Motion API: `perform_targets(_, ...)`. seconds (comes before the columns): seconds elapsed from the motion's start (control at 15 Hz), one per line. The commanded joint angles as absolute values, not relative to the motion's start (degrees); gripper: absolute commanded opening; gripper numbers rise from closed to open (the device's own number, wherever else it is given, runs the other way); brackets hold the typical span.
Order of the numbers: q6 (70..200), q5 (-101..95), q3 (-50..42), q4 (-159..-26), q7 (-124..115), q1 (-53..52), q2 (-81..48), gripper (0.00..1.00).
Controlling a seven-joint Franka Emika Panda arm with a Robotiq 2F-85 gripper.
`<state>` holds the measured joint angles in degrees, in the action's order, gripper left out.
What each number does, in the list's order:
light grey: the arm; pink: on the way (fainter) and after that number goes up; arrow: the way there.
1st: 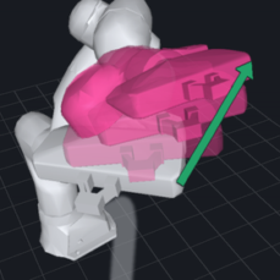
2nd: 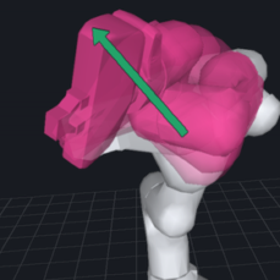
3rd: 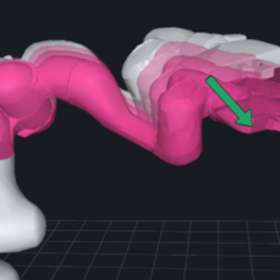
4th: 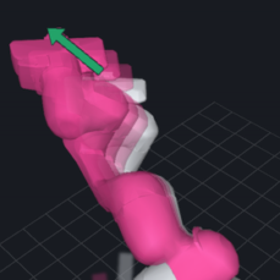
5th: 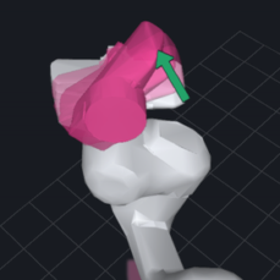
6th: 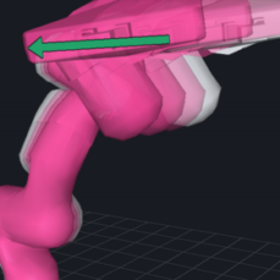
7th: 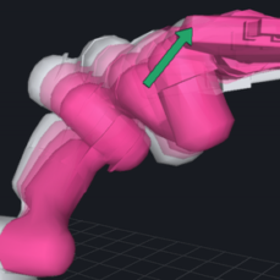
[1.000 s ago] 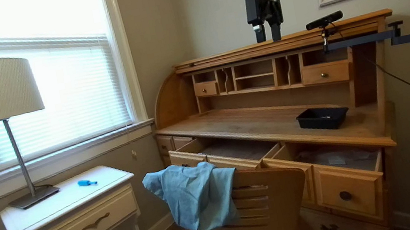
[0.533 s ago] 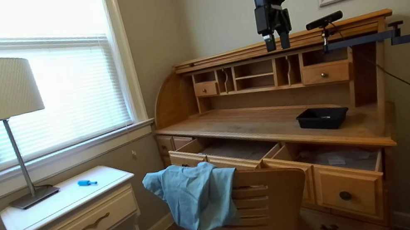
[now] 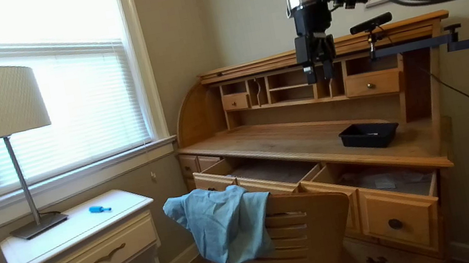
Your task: Close the open topmost drawer on the right.
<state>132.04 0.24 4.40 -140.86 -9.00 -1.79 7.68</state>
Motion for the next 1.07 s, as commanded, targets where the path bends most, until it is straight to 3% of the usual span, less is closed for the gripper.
perform_targets(0.0, 142.4, -3.6, 3.1, -144.2, -10.9, -0.4, 0.1, 1.00)
perform_targets(0.67, 155.7, -8.0, -4.7, -142.7, -9.7, -0.4, -21.8, 1.00)
perform_targets(1.0, 158.2, -8.2, -10.5, -136.6, -16.5, -5.3, -33.2, 1.00)
